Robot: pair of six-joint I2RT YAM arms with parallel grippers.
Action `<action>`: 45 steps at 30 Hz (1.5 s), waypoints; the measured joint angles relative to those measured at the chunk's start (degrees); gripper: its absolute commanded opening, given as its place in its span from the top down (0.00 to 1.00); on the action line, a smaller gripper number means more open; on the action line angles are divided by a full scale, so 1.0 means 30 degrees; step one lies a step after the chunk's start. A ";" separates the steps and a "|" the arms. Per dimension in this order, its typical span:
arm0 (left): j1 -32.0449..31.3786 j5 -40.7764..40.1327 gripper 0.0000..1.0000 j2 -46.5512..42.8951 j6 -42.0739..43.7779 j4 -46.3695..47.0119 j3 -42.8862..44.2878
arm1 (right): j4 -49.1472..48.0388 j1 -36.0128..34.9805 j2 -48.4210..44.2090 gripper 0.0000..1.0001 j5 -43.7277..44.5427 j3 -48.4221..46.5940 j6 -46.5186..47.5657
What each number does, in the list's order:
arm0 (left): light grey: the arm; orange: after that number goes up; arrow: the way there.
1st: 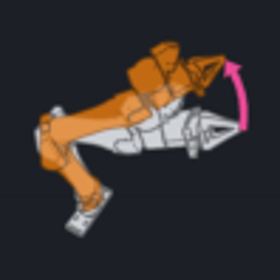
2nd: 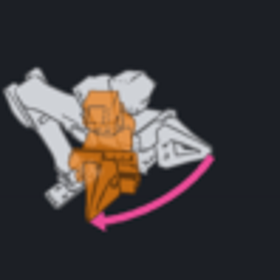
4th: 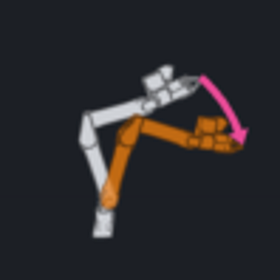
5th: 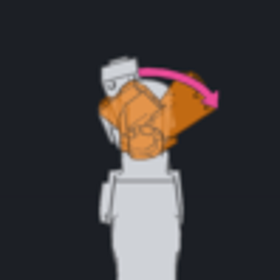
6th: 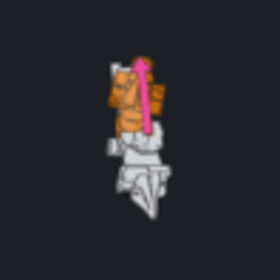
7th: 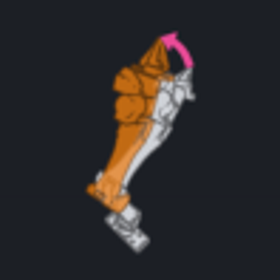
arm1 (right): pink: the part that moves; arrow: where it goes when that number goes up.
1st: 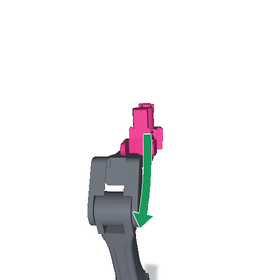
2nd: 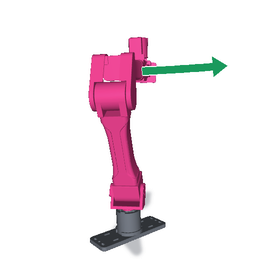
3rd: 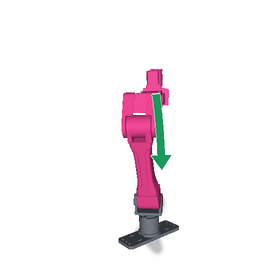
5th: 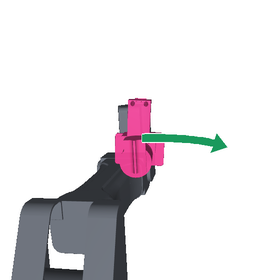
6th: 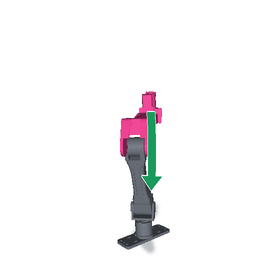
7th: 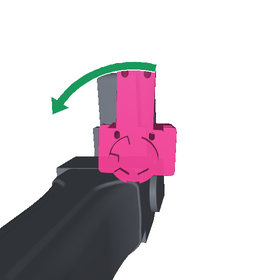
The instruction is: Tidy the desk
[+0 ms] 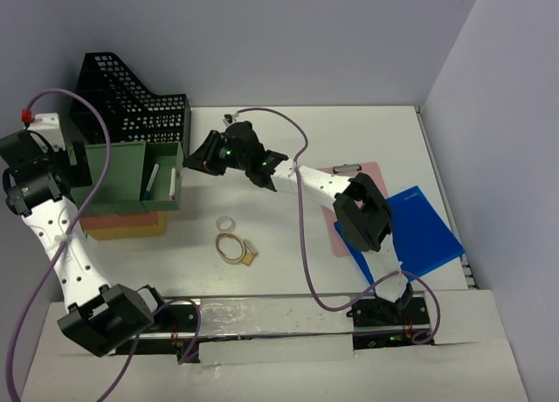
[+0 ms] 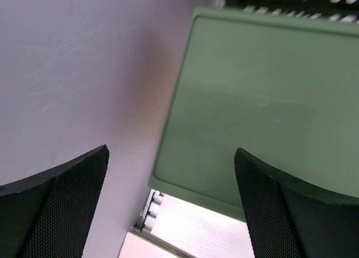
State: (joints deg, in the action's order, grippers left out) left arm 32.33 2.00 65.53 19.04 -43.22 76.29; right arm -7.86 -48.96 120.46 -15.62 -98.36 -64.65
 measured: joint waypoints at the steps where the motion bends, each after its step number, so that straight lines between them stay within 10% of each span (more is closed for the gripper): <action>1: 0.0425 0.0174 0.01 0.0216 0.0175 0.0046 -0.0171 | -0.0083 -0.0003 0.0183 0.67 -0.0062 -0.0104 -0.0068; 32: 0.2627 0.8969 0.05 0.1313 0.2218 0.3185 -0.3375 | -0.0793 -0.1838 0.7651 0.71 -0.0470 -0.9067 -0.2539; 45: 0.2634 0.9617 0.04 0.1386 0.2165 0.3034 -0.3415 | -0.2486 -0.1850 0.7447 0.62 -0.0122 -0.7566 -0.2957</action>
State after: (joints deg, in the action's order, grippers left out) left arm 40.23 30.85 69.69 25.54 -34.12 66.04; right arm -15.32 -54.51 142.80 -15.99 -121.06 -73.52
